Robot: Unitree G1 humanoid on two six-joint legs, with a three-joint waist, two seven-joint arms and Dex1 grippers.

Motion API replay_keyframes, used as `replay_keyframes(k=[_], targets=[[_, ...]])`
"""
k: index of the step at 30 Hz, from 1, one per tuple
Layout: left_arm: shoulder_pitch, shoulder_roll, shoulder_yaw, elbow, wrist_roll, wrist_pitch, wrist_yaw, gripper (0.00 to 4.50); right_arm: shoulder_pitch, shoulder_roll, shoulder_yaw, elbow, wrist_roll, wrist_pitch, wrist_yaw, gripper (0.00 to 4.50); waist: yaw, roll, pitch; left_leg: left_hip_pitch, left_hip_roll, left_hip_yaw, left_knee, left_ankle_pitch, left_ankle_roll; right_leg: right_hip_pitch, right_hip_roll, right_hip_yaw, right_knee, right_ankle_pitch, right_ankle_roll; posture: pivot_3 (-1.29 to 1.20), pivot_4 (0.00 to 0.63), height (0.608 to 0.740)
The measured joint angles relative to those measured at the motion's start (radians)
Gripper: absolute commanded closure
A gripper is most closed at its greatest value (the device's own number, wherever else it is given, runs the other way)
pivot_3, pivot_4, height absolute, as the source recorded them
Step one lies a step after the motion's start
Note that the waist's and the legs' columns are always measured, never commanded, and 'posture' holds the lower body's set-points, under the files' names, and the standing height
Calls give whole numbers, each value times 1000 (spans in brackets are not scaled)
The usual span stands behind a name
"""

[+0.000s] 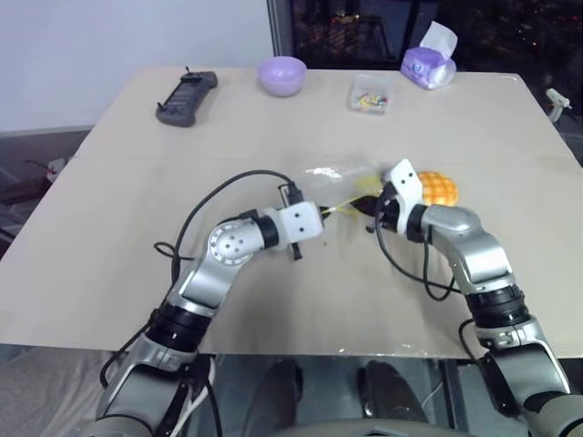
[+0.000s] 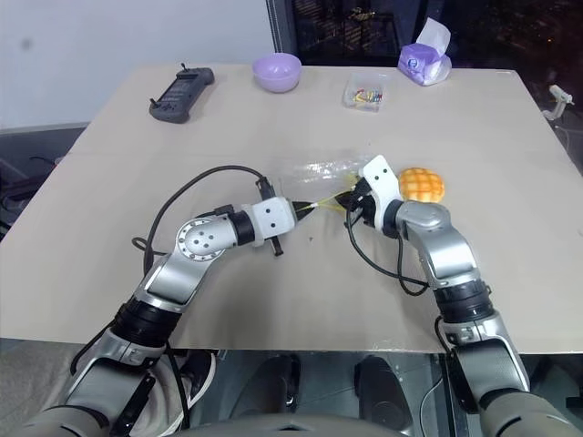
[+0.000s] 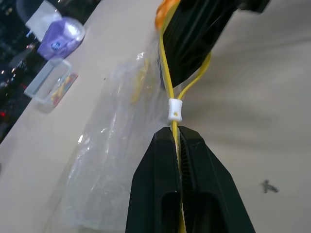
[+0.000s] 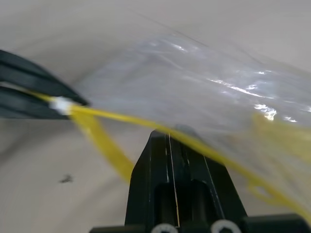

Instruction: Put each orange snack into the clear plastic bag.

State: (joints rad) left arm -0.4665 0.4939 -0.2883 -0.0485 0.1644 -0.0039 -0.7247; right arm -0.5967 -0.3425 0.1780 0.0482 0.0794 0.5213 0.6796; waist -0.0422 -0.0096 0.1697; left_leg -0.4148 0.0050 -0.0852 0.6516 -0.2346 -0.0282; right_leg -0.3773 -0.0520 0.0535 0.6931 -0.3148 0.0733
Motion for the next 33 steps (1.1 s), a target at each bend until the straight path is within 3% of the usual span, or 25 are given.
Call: replay_keyframes(k=[3,8,13,21,26,33], targets=[[0,-7,0,0,-1,-2,-2,4500,-10,-24,65,50,-95,-121,-34,4437,-1,0,0,0,0,0,0,0,0,0,0,0,0,0,0,0,150,740],[-3,-28,0,1,-1,-2,-9,4500,-61,-75,204,207,-301,-435,-93,2225,-1,0,0,0,0,1,0,0,0,-1,0,1,0,0,0,0,150,740],[-4,-51,0,2,7,20,-1,4500,-99,-116,256,305,-440,-644,-167,61,0,0,0,0,0,1,0,0,0,0,0,1,0,0,0,0,150,740],[-32,-74,3,50,34,60,57,4500,-124,-163,275,352,-530,-791,-185,61,6,0,0,1,0,0,1,0,0,1,0,0,1,0,0,0,150,740],[-88,-97,14,143,67,60,127,4500,-30,-211,191,219,-382,-701,-29,61,6,0,0,-1,-1,0,1,0,0,0,-1,0,-1,0,0,0,150,740],[-100,-128,2,170,70,44,138,4500,113,-266,-74,-157,1,-316,131,61,3,0,0,-1,0,0,1,0,0,1,-1,0,0,0,0,0,150,740]])
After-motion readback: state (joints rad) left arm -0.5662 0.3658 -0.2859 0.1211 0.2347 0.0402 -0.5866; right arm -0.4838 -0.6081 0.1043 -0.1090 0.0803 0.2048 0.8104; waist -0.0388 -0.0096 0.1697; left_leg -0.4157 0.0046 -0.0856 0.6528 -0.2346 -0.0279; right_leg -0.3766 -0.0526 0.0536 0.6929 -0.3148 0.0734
